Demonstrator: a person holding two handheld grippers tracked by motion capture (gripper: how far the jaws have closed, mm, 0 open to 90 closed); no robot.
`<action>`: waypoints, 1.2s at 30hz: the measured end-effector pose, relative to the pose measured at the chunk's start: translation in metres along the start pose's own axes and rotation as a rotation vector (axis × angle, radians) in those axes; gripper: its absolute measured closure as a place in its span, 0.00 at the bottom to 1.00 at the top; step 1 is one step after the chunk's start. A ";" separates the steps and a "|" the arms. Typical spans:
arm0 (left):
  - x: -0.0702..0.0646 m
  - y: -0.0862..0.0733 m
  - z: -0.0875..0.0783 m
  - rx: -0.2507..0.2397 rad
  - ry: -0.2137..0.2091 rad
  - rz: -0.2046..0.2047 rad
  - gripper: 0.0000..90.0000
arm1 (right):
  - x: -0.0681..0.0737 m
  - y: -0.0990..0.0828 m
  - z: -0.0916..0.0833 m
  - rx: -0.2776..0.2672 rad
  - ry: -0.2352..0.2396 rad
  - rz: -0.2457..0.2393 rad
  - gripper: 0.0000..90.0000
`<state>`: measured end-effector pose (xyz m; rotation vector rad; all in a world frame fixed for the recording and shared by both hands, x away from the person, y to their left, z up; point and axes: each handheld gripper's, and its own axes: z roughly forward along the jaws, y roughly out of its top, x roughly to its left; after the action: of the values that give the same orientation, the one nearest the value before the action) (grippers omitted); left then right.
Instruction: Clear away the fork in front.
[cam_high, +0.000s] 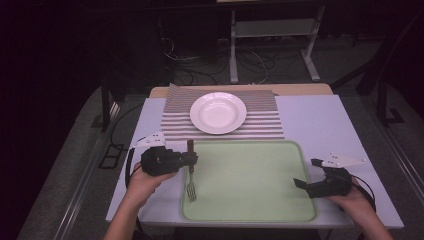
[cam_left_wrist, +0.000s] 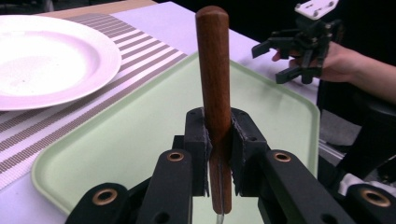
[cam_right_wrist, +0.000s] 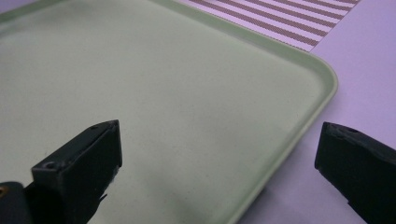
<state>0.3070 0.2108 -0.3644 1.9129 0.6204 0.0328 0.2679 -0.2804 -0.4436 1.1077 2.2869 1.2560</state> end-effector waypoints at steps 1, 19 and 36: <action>0.000 0.001 0.002 0.003 0.002 0.003 0.86 | 0.000 0.000 0.000 0.000 0.000 0.000 0.01; 0.017 0.009 0.060 0.088 0.015 -0.040 0.85 | 0.000 -0.001 0.001 0.005 0.001 0.010 0.01; 0.036 -0.007 0.103 0.229 0.044 -0.129 0.83 | 0.001 -0.001 0.003 0.008 0.013 -0.002 0.01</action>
<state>0.3666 0.1408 -0.4239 2.0921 0.8046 -0.0819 0.2683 -0.2788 -0.4460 1.1035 2.3039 1.2580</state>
